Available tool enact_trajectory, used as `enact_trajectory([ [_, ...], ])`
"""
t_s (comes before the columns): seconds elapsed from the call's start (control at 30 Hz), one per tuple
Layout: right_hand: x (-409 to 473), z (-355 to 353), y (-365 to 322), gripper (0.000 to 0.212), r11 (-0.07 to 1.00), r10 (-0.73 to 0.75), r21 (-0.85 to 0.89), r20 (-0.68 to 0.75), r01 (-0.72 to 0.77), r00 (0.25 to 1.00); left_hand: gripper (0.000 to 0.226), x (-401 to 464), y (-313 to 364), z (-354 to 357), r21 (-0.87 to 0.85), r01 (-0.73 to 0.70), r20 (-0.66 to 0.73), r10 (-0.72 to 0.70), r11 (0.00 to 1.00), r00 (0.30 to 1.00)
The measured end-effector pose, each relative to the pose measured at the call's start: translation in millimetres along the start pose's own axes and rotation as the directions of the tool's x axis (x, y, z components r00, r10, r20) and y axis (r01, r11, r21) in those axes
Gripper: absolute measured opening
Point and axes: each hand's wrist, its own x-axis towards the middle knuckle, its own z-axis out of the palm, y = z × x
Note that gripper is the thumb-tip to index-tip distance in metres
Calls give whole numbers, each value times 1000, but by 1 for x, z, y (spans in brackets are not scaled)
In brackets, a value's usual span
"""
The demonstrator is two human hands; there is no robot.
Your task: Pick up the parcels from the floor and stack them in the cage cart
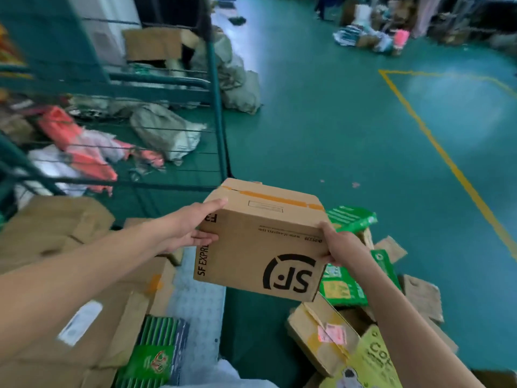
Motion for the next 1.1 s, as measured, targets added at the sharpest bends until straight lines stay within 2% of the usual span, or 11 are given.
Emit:
enact_trajectory([
  [0.03, 5, 9, -21, 36, 996, -55, -71, 30, 57, 998, 68, -2, -7, -21, -29, 16, -28, -17, 999, 999],
  [0.07, 9, 16, -39, 40, 986, -92, -138, 48, 97, 995, 70, -2, -13, -39, -57, 26, -55, -29, 998, 998],
  [0.2, 26, 62, -128, 49, 906, -239, -319, 158, 278, 958, 53, -11, -45, -114, -196, 31, -169, -65, 980, 983],
  [0.37, 42, 111, -207, 51, 810, -288, -423, 319, 407, 903, 51, -20, -81, -175, -345, 30, -274, -131, 938, 953],
  [0.47, 53, 139, -244, 39, 846, -287, -348, 340, 403, 895, 49, -28, -104, -199, -419, 23, -310, -167, 907, 936],
  [0.57, 61, 162, -275, 59, 937, -208, -195, 356, 290, 911, 46, -34, -122, -221, -488, -2, -343, -190, 873, 920],
  [0.67, 66, 179, -302, 56, 912, -255, -194, 420, 361, 871, 35, -36, -137, -234, -550, -28, -384, -223, 835, 896],
  [0.73, 73, 190, -318, 48, 898, -291, -186, 432, 400, 854, 42, -32, -146, -239, -579, -33, -399, -248, 815, 883],
  [0.87, 100, 213, -344, 61, 923, -234, -161, 486, 349, 842, 54, -14, -162, -246, -670, -31, -404, -329, 742, 854],
  [0.93, 115, 225, -355, 56, 940, -213, -121, 525, 320, 824, 57, 2, -168, -247, -696, -39, -412, -354, 717, 840],
  [1.1, 164, 255, -387, 44, 952, -196, -70, 605, 298, 772, 81, 49, -168, -251, -772, -29, -417, -472, 635, 776],
])
